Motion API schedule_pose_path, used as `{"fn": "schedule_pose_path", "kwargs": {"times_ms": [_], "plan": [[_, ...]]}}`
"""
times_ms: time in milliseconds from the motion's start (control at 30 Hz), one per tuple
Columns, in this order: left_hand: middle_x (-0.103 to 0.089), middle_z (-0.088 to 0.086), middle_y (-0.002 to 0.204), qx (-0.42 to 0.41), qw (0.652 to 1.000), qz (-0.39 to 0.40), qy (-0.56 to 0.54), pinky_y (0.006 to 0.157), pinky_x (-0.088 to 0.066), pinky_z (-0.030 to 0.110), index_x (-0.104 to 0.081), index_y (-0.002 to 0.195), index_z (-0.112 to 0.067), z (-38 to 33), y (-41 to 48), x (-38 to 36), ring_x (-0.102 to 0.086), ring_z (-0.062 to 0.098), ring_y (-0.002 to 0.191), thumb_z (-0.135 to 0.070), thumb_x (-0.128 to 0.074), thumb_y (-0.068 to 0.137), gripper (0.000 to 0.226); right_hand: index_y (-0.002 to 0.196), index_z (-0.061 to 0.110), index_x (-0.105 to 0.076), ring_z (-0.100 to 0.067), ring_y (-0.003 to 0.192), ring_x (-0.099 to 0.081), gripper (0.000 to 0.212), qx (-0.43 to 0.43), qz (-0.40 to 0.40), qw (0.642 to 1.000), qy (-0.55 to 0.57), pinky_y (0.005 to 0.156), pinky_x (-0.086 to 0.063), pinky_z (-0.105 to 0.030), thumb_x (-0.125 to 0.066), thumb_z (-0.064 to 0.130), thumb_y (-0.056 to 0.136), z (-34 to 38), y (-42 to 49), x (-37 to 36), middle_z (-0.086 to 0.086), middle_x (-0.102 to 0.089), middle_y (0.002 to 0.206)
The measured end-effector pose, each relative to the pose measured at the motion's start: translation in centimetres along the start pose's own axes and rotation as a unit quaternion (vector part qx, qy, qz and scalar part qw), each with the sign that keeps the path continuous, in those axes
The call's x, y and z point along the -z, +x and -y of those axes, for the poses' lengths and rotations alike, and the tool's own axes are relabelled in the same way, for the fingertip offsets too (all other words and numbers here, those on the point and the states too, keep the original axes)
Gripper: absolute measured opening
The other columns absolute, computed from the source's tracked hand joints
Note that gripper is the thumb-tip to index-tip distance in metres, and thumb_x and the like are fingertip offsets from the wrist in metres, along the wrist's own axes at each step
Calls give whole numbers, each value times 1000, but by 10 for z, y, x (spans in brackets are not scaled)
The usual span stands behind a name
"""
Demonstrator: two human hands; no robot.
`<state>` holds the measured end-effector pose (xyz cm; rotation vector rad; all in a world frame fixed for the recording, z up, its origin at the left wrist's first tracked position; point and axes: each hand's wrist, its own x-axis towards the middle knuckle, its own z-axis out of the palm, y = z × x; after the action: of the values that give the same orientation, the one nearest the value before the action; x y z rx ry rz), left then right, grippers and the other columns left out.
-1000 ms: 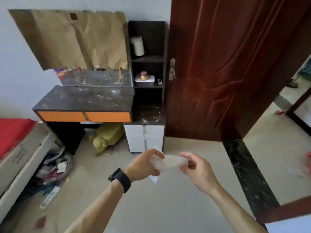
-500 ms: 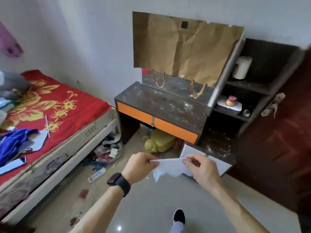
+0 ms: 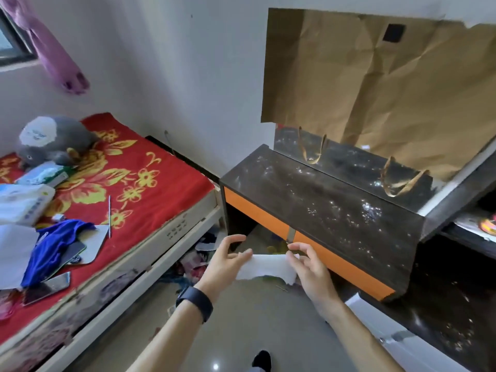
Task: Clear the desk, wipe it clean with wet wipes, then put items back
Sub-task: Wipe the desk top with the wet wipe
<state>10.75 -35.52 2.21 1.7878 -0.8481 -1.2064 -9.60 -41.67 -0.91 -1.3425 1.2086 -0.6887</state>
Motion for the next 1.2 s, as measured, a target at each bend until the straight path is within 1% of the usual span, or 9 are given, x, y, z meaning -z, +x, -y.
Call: {"fn": "schedule_pose_path", "kwargs": {"times_ms": [133, 233, 333, 400, 533, 733, 1000, 1100, 1200], "plan": [[-64, -7, 115, -18, 988, 36, 147, 90, -54, 29, -64, 114, -36, -6, 69, 24, -63, 10, 101, -23, -75, 79, 39, 115, 37, -64, 1, 110, -58, 44, 3, 81, 993, -85, 83, -46, -9, -80, 20, 77, 8, 68, -9, 19, -65, 118], [-61, -12, 117, -36, 933, -26, 358, 89, -45, 25, -63, 114, -47, -6, 114, 34, -54, 12, 110, -37, -65, 82, 34, 110, 34, -65, 11, 95, -58, 27, 15, 81, 979, -186, 71, -41, -2, -69, 19, 88, 15, 111, -19, 19, -67, 106], [-61, -16, 107, -67, 900, -47, 428, 82, -43, 30, -67, 112, -42, -11, 148, 40, -49, 14, 110, -40, -57, 91, 23, 93, 32, -69, 6, 84, -59, 8, 29, 48, 972, -230, 66, -44, -9, -62, 30, 93, 13, 153, -28, 15, -66, 95], [-55, -17, 101, -71, 903, -55, 421, 79, -41, 29, -70, 108, -39, -11, 171, 45, -48, 14, 107, -42, -55, 94, 22, 86, 28, -69, 5, 86, -59, 9, 19, 33, 974, -223, 73, -50, -18, -63, 31, 92, 11, 181, -34, 16, -62, 100], [-58, -12, 105, -37, 951, -56, 303, 71, -39, 22, -74, 99, -26, -2, 226, 55, -52, 11, 99, -41, -60, 93, 21, 86, 27, -66, 0, 84, -63, 9, -19, 23, 971, -236, 65, -43, -7, -63, 34, 92, 14, 240, -49, 16, -68, 89], [-65, -9, 73, 78, 990, -77, 92, 60, -48, 27, -69, 82, -30, 7, 329, 76, -61, 13, 66, -40, -63, 91, 15, 87, 29, -65, 3, 74, -62, 9, -28, -12, 968, -250, 57, -41, -5, -62, 32, 94, 34, 361, -92, 19, -67, 77], [-72, -5, 102, 171, 975, -138, -30, 78, -48, 29, -68, 103, -25, 6, 445, 104, -63, 13, 93, -35, -56, 95, 18, 106, 23, -66, -15, 95, -64, 19, -18, 41, 942, -333, 77, -44, -21, -50, 32, 101, 80, 521, -170, 10, -66, 91], [-60, 4, 131, 186, 978, -55, 83, 88, -45, 30, -53, 137, -21, 15, 475, 111, -58, 23, 112, -35, -48, 99, 40, 137, 18, -53, -22, 126, -52, 40, 14, 88, 909, -408, 101, -42, -31, -42, 36, 103, 71, 556, -193, -2, -61, 134], [-24, 7, 161, 164, 956, 48, 240, 113, -33, 38, -24, 156, -22, 35, 496, 123, -30, 34, 143, -38, -44, 100, 61, 151, 11, -34, -23, 145, -33, 51, 26, 91, 873, -479, 117, -28, -33, -33, 35, 106, 41, 558, -209, -7, -38, 157]]}}
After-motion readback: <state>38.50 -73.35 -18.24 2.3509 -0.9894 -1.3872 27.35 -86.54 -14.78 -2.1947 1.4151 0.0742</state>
